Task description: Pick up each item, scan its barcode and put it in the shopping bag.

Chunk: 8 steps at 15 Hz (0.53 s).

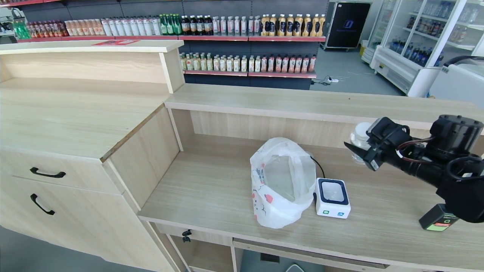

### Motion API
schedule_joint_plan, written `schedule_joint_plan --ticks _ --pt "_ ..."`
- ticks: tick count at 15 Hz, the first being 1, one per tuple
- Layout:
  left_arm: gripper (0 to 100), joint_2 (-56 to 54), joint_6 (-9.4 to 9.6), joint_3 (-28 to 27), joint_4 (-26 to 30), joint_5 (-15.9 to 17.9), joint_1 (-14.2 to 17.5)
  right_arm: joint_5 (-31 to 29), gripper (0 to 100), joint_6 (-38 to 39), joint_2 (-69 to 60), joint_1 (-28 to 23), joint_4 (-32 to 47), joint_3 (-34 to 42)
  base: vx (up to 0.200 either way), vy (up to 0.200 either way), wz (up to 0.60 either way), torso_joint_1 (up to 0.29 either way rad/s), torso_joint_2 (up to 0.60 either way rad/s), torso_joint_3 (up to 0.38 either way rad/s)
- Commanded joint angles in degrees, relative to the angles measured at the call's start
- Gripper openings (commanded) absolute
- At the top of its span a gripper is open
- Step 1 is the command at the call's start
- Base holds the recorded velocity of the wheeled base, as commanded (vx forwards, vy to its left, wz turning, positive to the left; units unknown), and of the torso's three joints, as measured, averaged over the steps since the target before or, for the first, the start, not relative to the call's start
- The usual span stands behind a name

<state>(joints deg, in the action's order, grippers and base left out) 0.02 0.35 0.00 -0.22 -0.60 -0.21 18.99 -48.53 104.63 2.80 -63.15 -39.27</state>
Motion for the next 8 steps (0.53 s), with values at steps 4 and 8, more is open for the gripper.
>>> schedule_joint_plan --ticks 4,8 --pt "100 0.0 0.00 0.0 0.0 0.0 0.0 6.9 0 -5.9 5.7 -0.8 -1.1 -0.9 0.000 0.000 0.00 0.000 0.00 0.000" --pt "100 0.0 0.00 0.0 0.0 0.0 0.0 12.6 0 -11.1 8.6 -1.0 -1.1 -2.3 0.000 0.000 0.00 0.000 0.00 0.000"
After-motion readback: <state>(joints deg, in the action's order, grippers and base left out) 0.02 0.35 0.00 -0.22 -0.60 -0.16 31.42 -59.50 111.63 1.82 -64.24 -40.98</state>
